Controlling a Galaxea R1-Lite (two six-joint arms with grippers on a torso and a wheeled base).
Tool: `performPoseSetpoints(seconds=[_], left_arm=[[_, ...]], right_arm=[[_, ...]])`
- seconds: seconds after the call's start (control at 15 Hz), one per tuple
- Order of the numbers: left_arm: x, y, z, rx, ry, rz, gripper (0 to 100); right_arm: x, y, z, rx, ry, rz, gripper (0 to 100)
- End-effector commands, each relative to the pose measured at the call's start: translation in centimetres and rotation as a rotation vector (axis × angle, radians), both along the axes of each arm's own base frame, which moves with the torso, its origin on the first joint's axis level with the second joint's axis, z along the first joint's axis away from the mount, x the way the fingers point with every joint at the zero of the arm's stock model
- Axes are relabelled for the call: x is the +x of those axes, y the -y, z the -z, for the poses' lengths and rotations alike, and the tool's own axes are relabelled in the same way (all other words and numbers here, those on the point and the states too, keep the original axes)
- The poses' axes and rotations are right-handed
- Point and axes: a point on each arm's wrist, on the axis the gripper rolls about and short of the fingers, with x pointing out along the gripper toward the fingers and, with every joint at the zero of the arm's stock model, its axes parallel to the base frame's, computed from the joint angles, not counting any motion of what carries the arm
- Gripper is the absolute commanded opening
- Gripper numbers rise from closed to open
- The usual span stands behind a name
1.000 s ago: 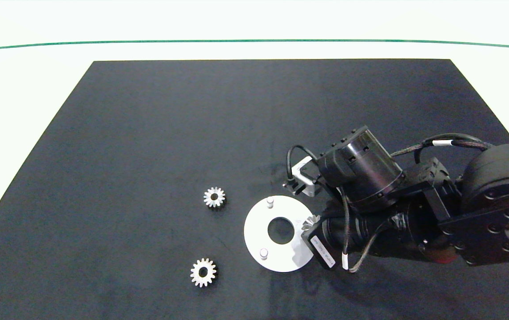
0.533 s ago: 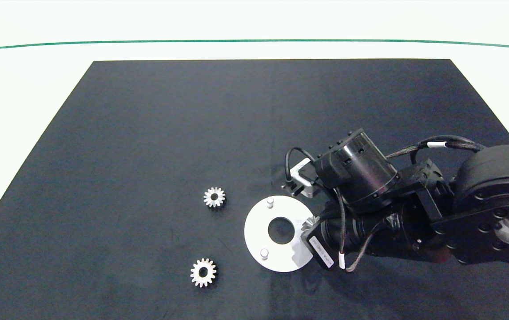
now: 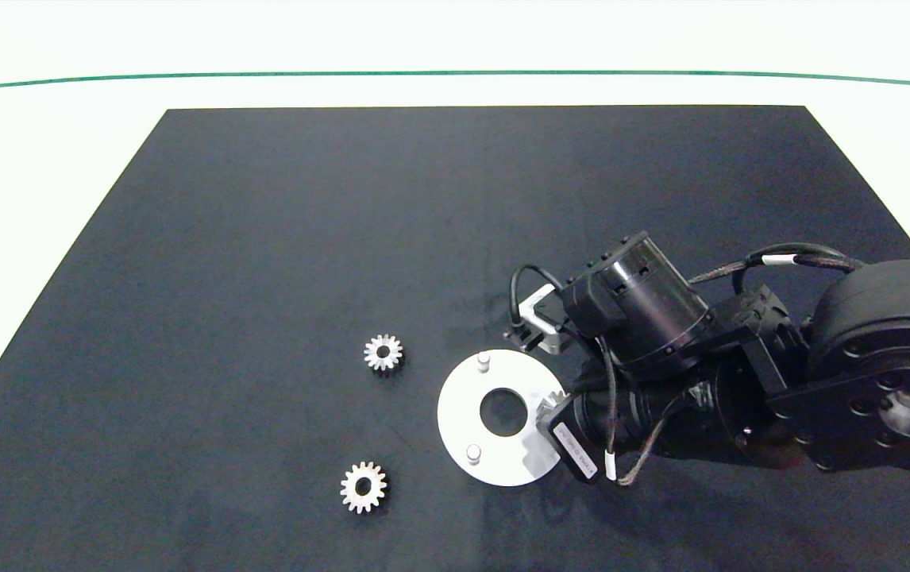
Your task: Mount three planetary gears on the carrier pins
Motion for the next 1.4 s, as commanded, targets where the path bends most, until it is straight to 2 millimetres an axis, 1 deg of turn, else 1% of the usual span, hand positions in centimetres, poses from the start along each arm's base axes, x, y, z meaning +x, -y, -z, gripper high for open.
performPoseSetpoints(seconds=[0.07,0.2,0.27,0.33,0.4,0.47,0.53,0.6,0.67,0.73,0.8,0.93,1.07,1.13,1.27,1.4], left_arm=[[0.0,0.0,0.0,0.001,-0.003,0.0,100],[0.0,0.0,0.0,0.001,-0.003,-0.001,100],[0.0,0.0,0.0,0.001,-0.004,-0.001,100],[0.0,0.0,0.0,-0.001,-0.003,-0.002,100],[0.0,0.0,0.1,-0.001,-0.003,-0.003,100],[0.0,0.0,0.1,0.001,-0.004,-0.001,100],[0.0,0.0,0.1,0.001,-0.004,0.0,100],[0.0,0.0,0.0,0.001,-0.001,0.0,100],[-0.1,0.0,0.1,0.001,0.002,0.0,100],[0.0,0.0,0.1,0.001,0.0,0.0,100],[0.0,0.0,0.0,0.001,-0.003,-0.001,100],[0.0,0.0,0.0,0.003,-0.003,-0.002,100],[0.1,0.0,0.1,0.006,-0.012,0.0,100],[0.3,0.0,0.2,0.014,-0.023,0.002,100],[1.5,0.0,0.3,0.019,-0.101,0.013,100],[2.3,0.0,0.6,0.034,-0.161,0.088,100]], right_arm=[[-0.1,0.0,0.0,-0.002,-0.001,0.001,100],[-0.3,0.3,-0.3,0.007,0.0,0.003,100],[-1.7,1.7,-2.7,0.068,0.05,0.004,100],[-2.7,2.8,-4.1,0.097,0.078,0.005,100],[-5.0,5.9,-6.4,0.134,0.118,0.023,100],[-6.7,8.9,-7.8,0.155,0.147,0.063,100],[-8.1,11.8,-8.7,0.171,0.182,0.124,100],[-9.9,14.7,-8.7,0.186,0.214,0.188,100],[-11.8,16.9,-8.2,0.194,0.246,0.234,100],[-13.4,18.6,-7.5,0.199,0.271,0.275,100],[-14.7,19.9,-6.9,0.209,0.292,0.314,100],[-16.9,21.4,-6.0,0.231,0.334,0.359,100],[-18.1,22.1,-6.0,0.254,0.373,0.385,100],[-18.2,22.2,-6.1,0.255,0.38,0.4,100],[-18.0,22.2,-6.4,0.256,0.387,0.416,100],[-17.9,22.2,-6.4,0.254,0.385,0.416,100]])
